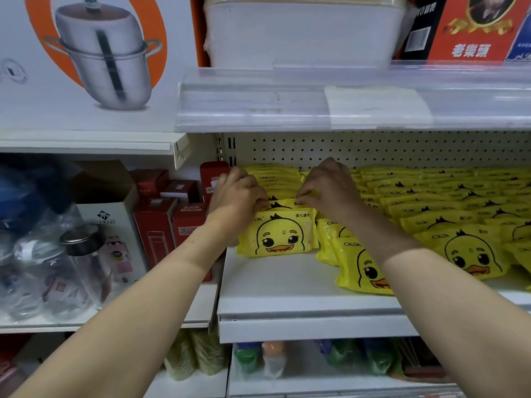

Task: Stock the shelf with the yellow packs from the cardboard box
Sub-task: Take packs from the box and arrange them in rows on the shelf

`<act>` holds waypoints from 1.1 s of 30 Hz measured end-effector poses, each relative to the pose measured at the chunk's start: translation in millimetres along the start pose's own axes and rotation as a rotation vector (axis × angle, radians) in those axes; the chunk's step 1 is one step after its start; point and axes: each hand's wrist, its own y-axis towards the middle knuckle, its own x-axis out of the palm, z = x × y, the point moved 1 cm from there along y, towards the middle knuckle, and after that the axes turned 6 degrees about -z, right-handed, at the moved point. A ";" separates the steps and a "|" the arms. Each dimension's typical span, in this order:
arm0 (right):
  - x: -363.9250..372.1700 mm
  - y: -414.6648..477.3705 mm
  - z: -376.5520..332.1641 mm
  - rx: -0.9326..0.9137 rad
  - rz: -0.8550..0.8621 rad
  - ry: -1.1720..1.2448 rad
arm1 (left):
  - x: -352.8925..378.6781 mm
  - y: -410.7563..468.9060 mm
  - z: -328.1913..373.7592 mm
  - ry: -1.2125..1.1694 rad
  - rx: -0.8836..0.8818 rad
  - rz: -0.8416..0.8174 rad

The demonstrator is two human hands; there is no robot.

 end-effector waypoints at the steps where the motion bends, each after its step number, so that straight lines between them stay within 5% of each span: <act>1: 0.7 -0.2 -0.2 -0.008 0.006 -0.010 | -0.3 0.2 -1.0 0.000 -0.003 -0.002; 13: 7.1 -3.2 0.2 0.164 -0.073 0.153 | 7.5 9.7 -3.9 -0.217 -0.185 -0.192; 19: 6.0 1.4 6.2 0.226 0.061 0.256 | 12.2 10.1 -22.1 -0.507 -0.393 -0.078; 24: 9.6 12.7 -0.1 0.235 0.021 0.184 | 17.6 9.7 -18.3 -0.575 -0.359 -0.053; 33: 12.5 19.4 -2.9 0.201 -0.034 0.123 | 18.7 15.6 -16.7 -0.355 -0.242 -0.022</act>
